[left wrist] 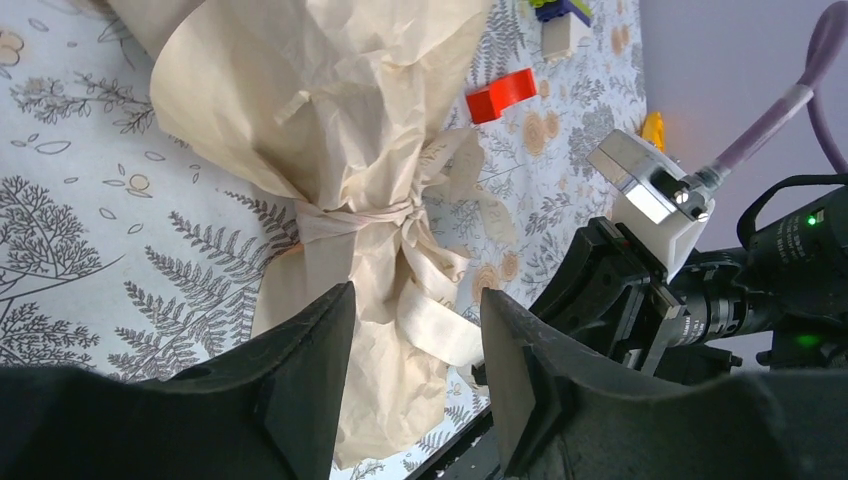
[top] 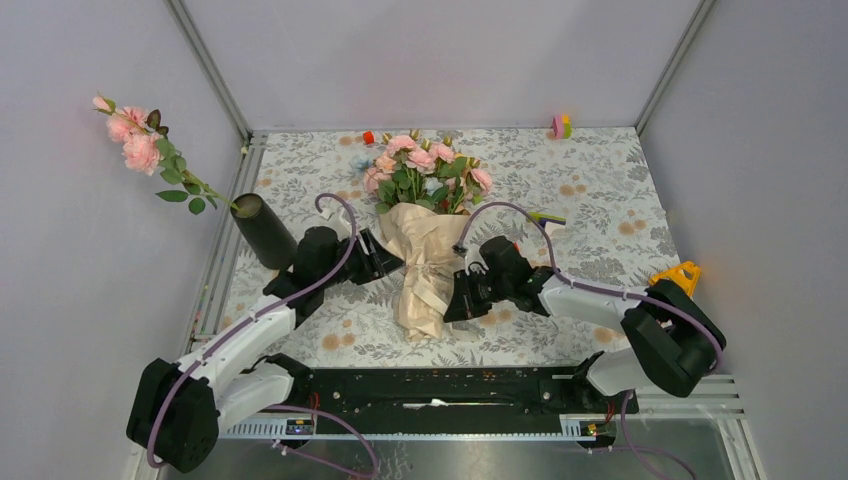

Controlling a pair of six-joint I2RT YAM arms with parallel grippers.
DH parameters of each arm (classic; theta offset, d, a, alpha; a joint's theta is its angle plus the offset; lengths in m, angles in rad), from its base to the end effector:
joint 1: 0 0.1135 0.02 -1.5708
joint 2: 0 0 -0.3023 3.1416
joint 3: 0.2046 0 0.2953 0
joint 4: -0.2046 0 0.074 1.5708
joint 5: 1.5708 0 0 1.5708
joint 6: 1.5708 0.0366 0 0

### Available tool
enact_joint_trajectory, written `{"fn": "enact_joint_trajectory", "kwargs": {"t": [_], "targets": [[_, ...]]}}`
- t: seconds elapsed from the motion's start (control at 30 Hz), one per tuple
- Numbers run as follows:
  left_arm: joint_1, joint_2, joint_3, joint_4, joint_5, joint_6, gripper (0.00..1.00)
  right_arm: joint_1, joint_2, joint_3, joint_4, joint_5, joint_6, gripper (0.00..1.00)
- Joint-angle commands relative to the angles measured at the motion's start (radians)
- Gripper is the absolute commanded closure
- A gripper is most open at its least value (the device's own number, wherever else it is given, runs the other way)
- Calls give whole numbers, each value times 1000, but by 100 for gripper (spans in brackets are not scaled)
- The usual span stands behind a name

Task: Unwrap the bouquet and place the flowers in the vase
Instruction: Untie the ribbon from the wrapping paper.

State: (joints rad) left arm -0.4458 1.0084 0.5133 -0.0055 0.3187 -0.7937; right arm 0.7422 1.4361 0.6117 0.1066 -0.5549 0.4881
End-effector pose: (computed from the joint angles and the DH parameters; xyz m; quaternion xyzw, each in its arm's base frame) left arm 0.2090 -0.1126 0.2325 -0.0673 0.8505 -0.4035 0.3306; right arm 0.2073 0.2163 0.1724 -0.2233 0.8542 0.4333 0.1810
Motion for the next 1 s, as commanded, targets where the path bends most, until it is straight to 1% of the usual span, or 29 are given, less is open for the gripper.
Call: {"fn": "enact_joint_trajectory", "kwargs": {"t": [0.0, 0.1, 0.23, 0.33, 0.4, 0.53, 0.63, 0.7, 0.73, 0.8, 0.83, 0.97], "targets": [[3, -78, -5, 74, 45, 75, 48, -4, -87, 32, -51, -11, 58, 93], [3, -128, -5, 74, 50, 109, 49, -2, -109, 83, -53, 8, 86, 100], [4, -194, -7, 29, -16, 107, 48, 25, -64, 199, -29, 37, 107, 100], [13, -229, -6, -44, -110, 64, 48, 80, 24, 285, 6, 88, 107, 100], [34, -234, -4, -78, -138, 42, 48, 123, 89, 342, 44, 124, 118, 100], [86, -234, -22, -112, -144, -4, 48, 221, 229, 466, 140, 203, 143, 100], [114, -261, -34, -130, -150, -15, 46, 259, 314, 531, 190, 255, 150, 100], [122, -287, -32, -160, -173, -6, 45, 263, 347, 557, 202, 276, 156, 93], [124, -300, -31, -178, -189, 0, 44, 263, 356, 566, 200, 280, 151, 87], [127, -325, -31, -210, -223, 10, 42, 263, 358, 581, 181, 284, 126, 70], [128, -334, -32, -220, -233, 15, 41, 263, 354, 586, 169, 287, 109, 64], [130, -346, -31, -229, -249, 34, 36, 263, 292, 579, 95, 314, 31, 43]]}}
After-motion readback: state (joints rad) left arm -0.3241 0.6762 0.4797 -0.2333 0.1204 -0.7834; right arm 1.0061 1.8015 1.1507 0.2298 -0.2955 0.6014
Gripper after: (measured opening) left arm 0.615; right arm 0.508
